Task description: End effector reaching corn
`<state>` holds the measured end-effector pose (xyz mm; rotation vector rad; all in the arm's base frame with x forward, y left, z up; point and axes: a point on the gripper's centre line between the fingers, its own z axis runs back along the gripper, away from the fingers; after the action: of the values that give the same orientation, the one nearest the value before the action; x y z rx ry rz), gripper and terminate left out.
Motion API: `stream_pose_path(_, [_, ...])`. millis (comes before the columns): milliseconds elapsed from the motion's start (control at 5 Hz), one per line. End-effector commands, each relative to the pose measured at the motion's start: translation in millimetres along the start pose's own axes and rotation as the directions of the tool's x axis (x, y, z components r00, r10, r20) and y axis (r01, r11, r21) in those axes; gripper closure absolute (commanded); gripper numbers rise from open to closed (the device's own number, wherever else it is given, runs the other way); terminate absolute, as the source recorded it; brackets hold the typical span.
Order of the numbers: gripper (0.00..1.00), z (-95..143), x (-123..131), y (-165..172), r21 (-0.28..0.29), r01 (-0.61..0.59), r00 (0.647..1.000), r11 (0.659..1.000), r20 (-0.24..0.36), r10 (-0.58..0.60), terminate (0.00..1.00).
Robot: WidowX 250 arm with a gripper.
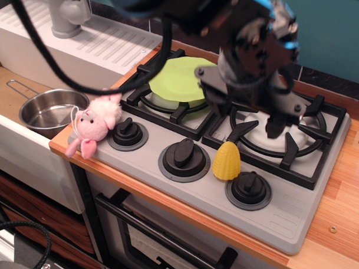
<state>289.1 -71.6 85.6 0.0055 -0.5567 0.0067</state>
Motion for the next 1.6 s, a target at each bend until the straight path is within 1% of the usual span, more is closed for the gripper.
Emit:
stream_pose_path(0, [0.00,-18.8,-4.5,-5.1,-0.031,-0.007,0.996,0.999,0.086,0.009,0.00])
stream_pose_path(200, [0.00,-19.1,-9.3,-6.3,-0.023,-0.011,0.995,1.000,0.094,0.013,0.00])
stream_pose_path(400, [0.00,-14.4,-15.1,-8.9,-0.008,-0.025,0.995,1.000,0.096,0.025,0.00])
stream_pose_path(600, [0.00,-4.7,-20.0,-5.3,0.026,-0.009,0.996,1.000,0.083,0.007,0.00])
stream_pose_path(800, [0.00,-9.0,-23.1,-5.0,0.018,-0.018,0.996,1.000,0.091,0.016,0.00])
stream_pose_path(1000, [0.00,-22.3,-23.3,-1.0,-0.001,-0.016,0.994,1.000,0.112,0.016,0.00])
stream_pose_path(1200, [0.00,-34.3,-22.4,5.2,-0.001,-0.002,0.991,1.000,0.134,0.002,0.00])
stream_pose_path(1400, [0.00,-40.1,-25.7,10.8,-0.004,0.015,0.989,1.000,0.146,-0.014,0.00])
